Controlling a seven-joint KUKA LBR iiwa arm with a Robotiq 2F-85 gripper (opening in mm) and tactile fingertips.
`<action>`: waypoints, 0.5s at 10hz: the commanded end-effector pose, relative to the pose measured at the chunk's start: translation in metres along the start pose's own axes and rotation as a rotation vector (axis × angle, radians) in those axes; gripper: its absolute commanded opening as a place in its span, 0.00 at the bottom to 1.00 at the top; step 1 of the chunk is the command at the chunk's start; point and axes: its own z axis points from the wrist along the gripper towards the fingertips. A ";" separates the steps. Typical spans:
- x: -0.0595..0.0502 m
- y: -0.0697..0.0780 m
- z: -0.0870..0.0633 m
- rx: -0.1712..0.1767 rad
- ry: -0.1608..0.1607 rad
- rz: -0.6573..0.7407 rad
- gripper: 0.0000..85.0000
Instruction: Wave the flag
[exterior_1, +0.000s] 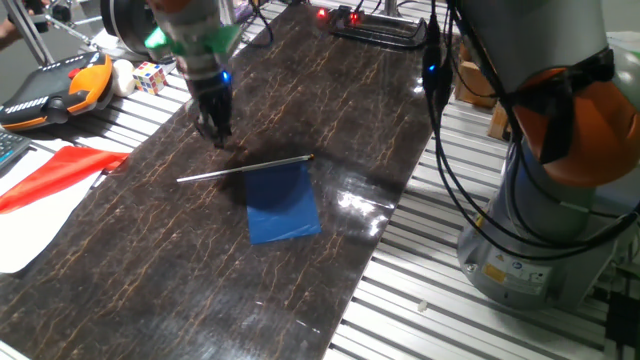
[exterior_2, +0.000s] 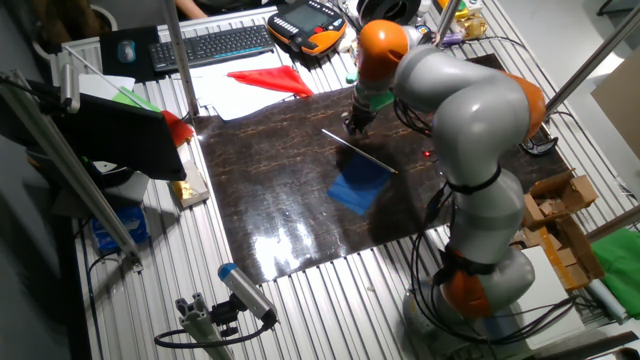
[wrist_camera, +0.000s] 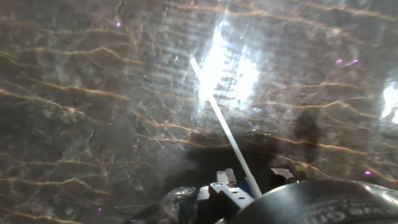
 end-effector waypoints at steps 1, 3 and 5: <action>0.000 0.001 0.031 -0.009 0.022 -0.013 0.43; 0.000 0.002 0.031 0.006 0.073 -0.028 0.43; 0.000 0.002 0.031 0.001 0.135 -0.026 0.45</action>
